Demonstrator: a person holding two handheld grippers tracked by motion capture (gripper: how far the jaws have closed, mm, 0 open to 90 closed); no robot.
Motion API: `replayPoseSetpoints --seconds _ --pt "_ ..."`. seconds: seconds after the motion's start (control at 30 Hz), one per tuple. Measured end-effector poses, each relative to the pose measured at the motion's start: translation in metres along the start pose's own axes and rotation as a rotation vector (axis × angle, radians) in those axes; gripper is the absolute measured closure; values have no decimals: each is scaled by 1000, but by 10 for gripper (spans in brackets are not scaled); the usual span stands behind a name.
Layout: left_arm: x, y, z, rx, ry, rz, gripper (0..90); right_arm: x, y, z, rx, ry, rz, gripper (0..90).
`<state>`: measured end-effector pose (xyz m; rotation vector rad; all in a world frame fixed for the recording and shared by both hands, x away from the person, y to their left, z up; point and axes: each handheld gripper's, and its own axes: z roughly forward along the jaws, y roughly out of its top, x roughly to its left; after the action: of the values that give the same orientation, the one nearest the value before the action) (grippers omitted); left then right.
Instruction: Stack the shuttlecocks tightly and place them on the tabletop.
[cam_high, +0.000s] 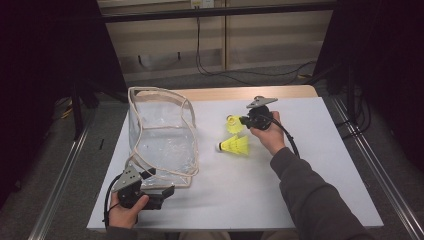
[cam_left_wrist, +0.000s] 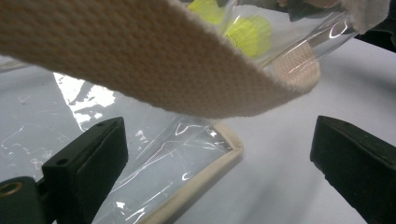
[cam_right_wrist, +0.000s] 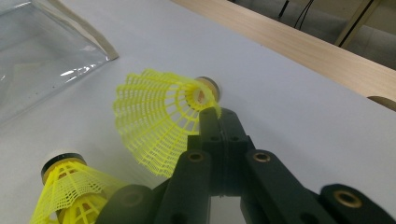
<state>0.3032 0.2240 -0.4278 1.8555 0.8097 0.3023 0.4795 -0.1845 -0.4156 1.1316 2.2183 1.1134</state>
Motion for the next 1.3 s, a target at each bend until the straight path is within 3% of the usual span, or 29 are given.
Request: replayPoseSetpoints --seconds 1.3 --pt "-1 0 1 -3 6 1 40 -5 -13 -57 -50 25 -24 900"
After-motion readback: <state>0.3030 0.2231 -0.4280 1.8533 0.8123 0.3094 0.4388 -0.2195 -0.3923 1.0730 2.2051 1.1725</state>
